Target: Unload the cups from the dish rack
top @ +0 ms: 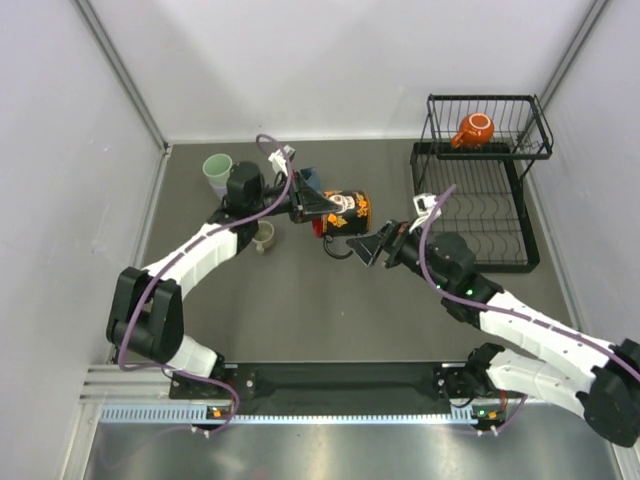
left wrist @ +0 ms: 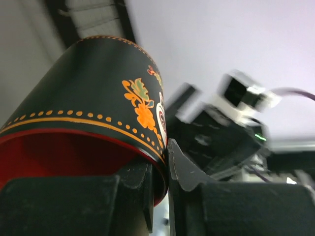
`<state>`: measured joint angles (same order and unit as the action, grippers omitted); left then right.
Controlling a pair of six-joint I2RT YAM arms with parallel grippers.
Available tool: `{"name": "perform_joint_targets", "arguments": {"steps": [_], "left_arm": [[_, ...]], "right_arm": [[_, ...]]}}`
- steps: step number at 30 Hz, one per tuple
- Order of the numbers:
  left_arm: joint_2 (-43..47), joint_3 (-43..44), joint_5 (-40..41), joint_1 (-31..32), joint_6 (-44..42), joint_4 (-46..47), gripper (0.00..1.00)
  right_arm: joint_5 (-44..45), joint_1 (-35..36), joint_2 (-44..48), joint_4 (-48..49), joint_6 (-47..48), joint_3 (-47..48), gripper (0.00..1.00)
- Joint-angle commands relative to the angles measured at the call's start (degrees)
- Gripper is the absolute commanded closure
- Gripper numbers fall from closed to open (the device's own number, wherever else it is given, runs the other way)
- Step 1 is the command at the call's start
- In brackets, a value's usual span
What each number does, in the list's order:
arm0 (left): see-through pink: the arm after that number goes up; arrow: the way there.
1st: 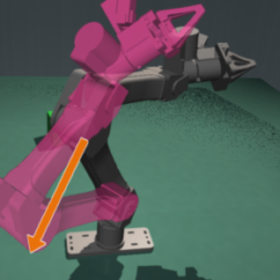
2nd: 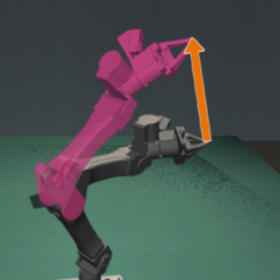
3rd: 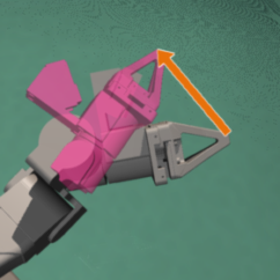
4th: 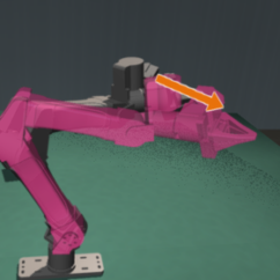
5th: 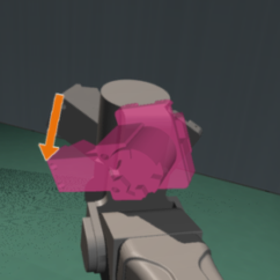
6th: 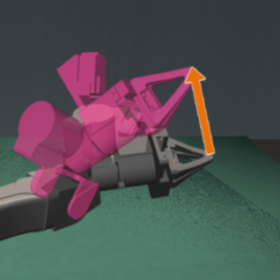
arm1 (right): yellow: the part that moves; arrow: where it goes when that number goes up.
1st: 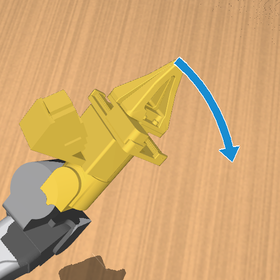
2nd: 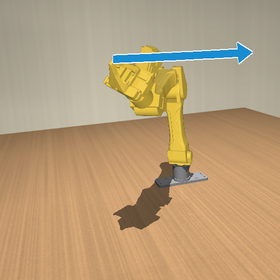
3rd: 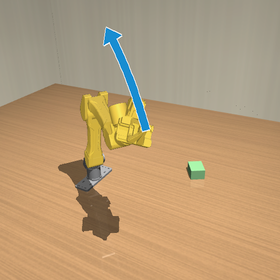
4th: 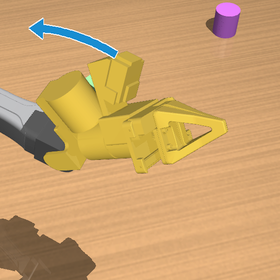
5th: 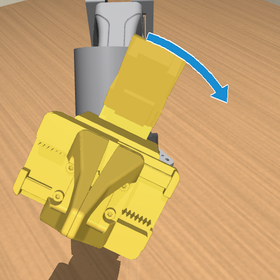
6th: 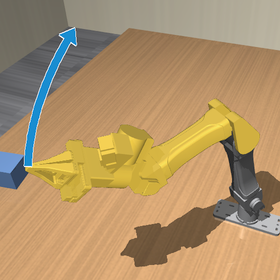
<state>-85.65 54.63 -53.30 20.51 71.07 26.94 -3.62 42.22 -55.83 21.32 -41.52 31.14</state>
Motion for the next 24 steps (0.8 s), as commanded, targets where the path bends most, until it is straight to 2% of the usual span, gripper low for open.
{"name": "perform_joint_targets", "arguments": {"steps": [1, 3, 8, 9, 19, 24], "left_arm": [[3.1, 13.5, 10.7, 0.8, -27.8, -29.6, 1.00], [1.9, 17.7, 19.3, 2.7, -36.4, -42.3, 1.00], [-3.0, 27.6, 33.1, 6.7, -44.9, -55.8, 1.00], [-3.8, 30.2, 38.0, 7.5, -46.7, -58.7, 1.00], [-18.7, 47.1, 56.0, 17.3, -52.9, -72.5, 1.00], [-22.4, 49.9, 55.0, 17.9, -53.2, -72.7, 1.00]], "right_arm": [[6.4, 0.4, 5.2, -6.4, 6.4, 6.1, 0.00], [7.9, 0.4, 7.3, -8.3, 8.1, 6.7, 0.00], [14.8, 0.3, 12.6, -11.6, 10.8, 6.3, 0.00], [15.4, 0.4, 13.3, -11.8, 11.4, 6.0, 0.00], [18.8, 0.4, 19.9, -16.8, 15.9, 5.3, 0.00], [21.5, 0.4, 23.0, -18.5, 18.0, 4.1, 0.00]]}}
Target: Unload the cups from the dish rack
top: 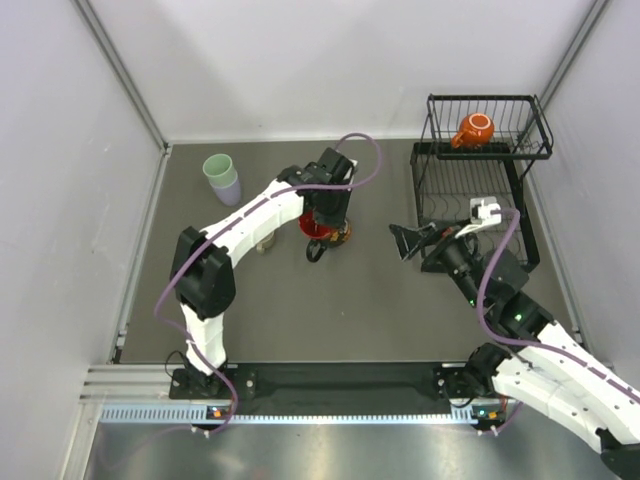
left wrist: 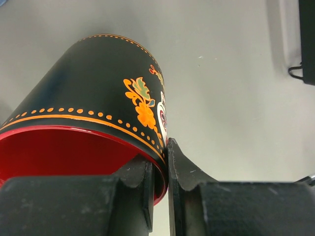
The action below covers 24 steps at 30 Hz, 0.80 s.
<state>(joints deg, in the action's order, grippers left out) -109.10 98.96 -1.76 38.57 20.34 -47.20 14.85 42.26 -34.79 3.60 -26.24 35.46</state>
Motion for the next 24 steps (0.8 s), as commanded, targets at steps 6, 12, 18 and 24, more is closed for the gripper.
{"name": "perform_joint_targets", "arguments": {"steps": [6, 12, 18, 24], "left_arm": [[-2.9, 7.0, 3.8, 0.2, -2.7, 1.1, 1.00], [-5.9, 8.4, 4.0, 0.2, -2.7, 0.6, 1.00], [-8.5, 10.1, 5.6, 0.2, -3.1, 0.0, 0.98], [-8.1, 10.6, 4.5, 0.3, -3.2, -0.3, 0.77]], "right_arm": [[5.0, 0.4, 5.2, -2.9, 3.5, -0.4, 0.00], [6.1, 0.4, 6.0, -3.4, 3.4, -0.2, 0.00], [6.2, 0.4, 5.8, -4.8, 3.5, -0.4, 0.00], [7.1, 0.4, 4.8, -5.0, 4.0, 0.1, 0.00]]}}
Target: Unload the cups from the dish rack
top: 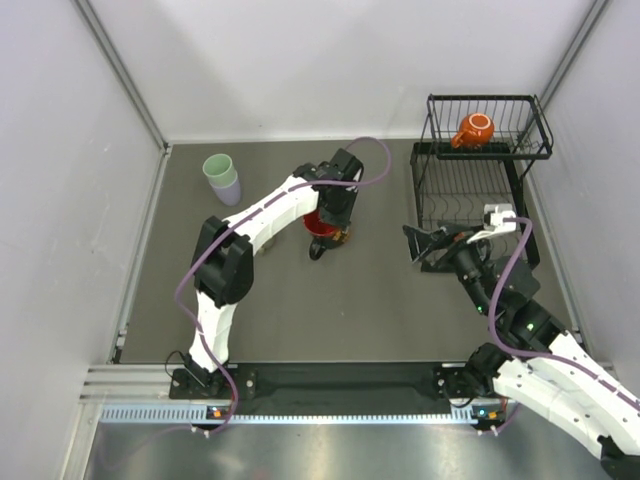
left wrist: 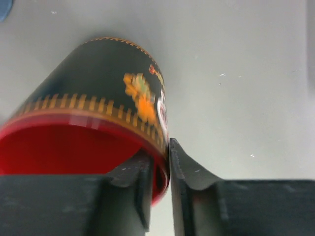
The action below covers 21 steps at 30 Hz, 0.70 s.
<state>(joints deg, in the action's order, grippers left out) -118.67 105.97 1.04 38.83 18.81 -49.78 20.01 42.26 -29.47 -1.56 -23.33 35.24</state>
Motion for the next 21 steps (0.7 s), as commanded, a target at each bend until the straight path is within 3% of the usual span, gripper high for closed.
{"name": "perform_joint_targets", "arguments": {"steps": [1, 7, 14, 21], "left_arm": [[1.8, 3.7, 1.4, 0.0, -1.5, 2.3, 0.75], [4.6, 3.5, -4.7, -0.1, 0.1, 4.3, 0.61], [8.0, 3.6, -8.2, -0.1, 2.9, 6.6, 0.53], [21.9, -3.6, -11.7, -2.8, 7.4, 16.2, 0.44]], "right_arm": [[2.7, 0.3, -1.0, 0.0, 0.8, 0.4, 0.00], [9.3, 0.4, -5.3, -4.7, -3.5, 3.9, 0.00], [13.5, 0.4, -7.7, -13.4, -7.6, 10.9, 0.00], [22.7, -0.5, -12.7, -18.4, -2.3, 21.8, 0.00]]}}
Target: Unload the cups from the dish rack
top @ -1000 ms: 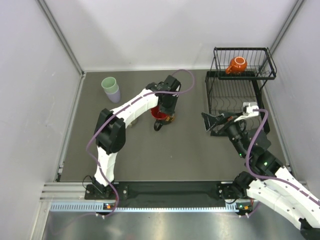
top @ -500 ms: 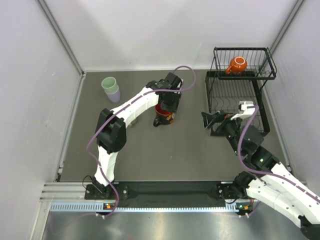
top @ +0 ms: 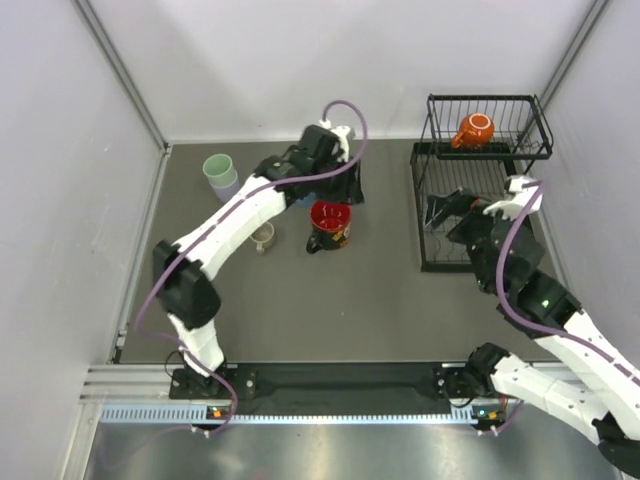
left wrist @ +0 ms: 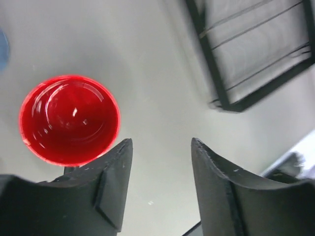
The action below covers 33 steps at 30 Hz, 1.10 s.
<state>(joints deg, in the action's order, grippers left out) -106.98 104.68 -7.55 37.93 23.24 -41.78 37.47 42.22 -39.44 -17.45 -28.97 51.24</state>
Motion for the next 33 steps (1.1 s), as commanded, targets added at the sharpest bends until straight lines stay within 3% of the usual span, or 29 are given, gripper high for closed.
{"name": "perform_joint_targets", "arguments": {"steps": [1, 5, 9, 15, 25, 29, 33], "left_arm": [[12.0, -5.2, -5.4, -2.4, 3.8, 11.3, 0.43], [21.5, -11.3, -7.2, -5.1, 4.7, 14.7, 0.27], [27.3, -14.2, -4.6, -5.6, 3.3, 12.0, 0.13], [36.4, -20.8, -1.3, -5.6, 0.3, 9.6, 0.06], [44.7, -29.5, 3.2, -5.6, -3.4, 10.0, 0.06], [46.1, -31.3, 3.5, -5.6, -3.7, 11.1, 0.06], [46.9, -32.3, 3.9, -5.6, -4.1, 11.1, 0.07]], "right_arm": [[5.1, -1.0, -3.9, -2.5, 4.6, 8.6, 0.00], [-4.6, -7.7, -10.5, -4.3, 8.8, 16.2, 0.00], [-19.4, -24.8, -18.4, -6.8, 5.9, 22.0, 0.01], [-23.6, -34.9, -31.2, -8.9, 4.6, 31.3, 0.09], [-30.0, -39.6, -46.3, -4.8, 3.5, 42.3, 0.28], [-30.7, -40.3, -51.9, -2.9, 3.0, 44.1, 0.41], [-31.9, -40.4, -56.0, -3.0, 3.3, 47.3, 0.44]]}}
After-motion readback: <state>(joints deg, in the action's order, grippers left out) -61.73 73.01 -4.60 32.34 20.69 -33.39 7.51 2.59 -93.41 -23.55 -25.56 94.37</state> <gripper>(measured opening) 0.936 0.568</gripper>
